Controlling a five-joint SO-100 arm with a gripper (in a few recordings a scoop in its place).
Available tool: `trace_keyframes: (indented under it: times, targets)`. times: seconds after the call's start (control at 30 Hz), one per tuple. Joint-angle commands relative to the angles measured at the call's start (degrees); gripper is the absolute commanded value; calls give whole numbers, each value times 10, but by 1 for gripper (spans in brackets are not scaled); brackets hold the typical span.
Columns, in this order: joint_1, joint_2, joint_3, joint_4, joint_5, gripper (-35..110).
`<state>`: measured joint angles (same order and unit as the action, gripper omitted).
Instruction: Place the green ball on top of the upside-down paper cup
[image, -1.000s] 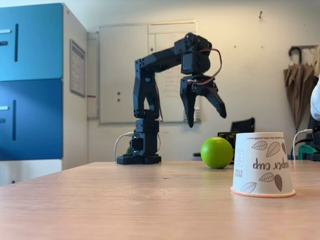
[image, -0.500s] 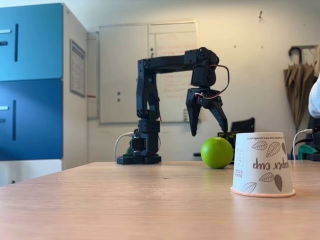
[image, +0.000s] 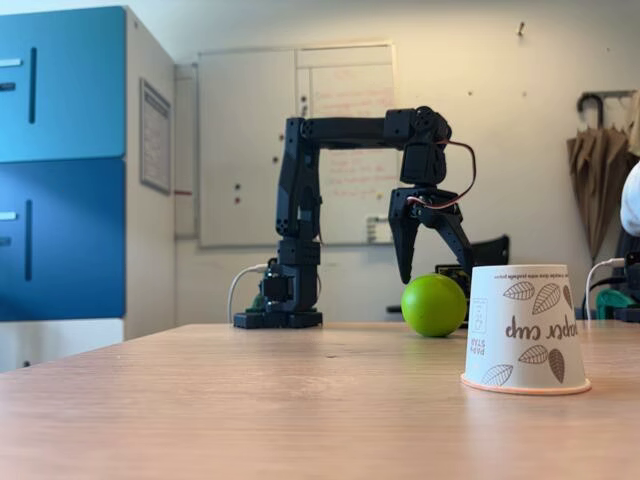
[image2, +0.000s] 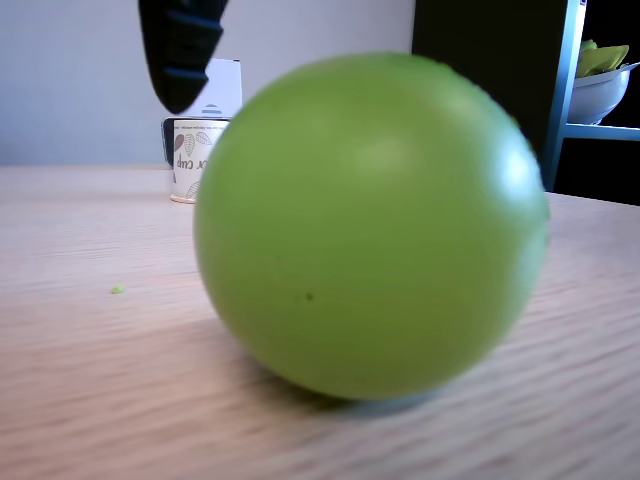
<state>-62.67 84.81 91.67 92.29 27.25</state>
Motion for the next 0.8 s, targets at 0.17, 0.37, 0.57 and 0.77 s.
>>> trace_keyframes:
  times: [0.17,0.37,0.57,0.77]
  targets:
    - [-11,-12,-10,-21,32,48]
    - [-9,-36,-4,-34,47,46]
    - [5,-42,21,-62,47,44]
    - [27,-46,32,-79,35,41]
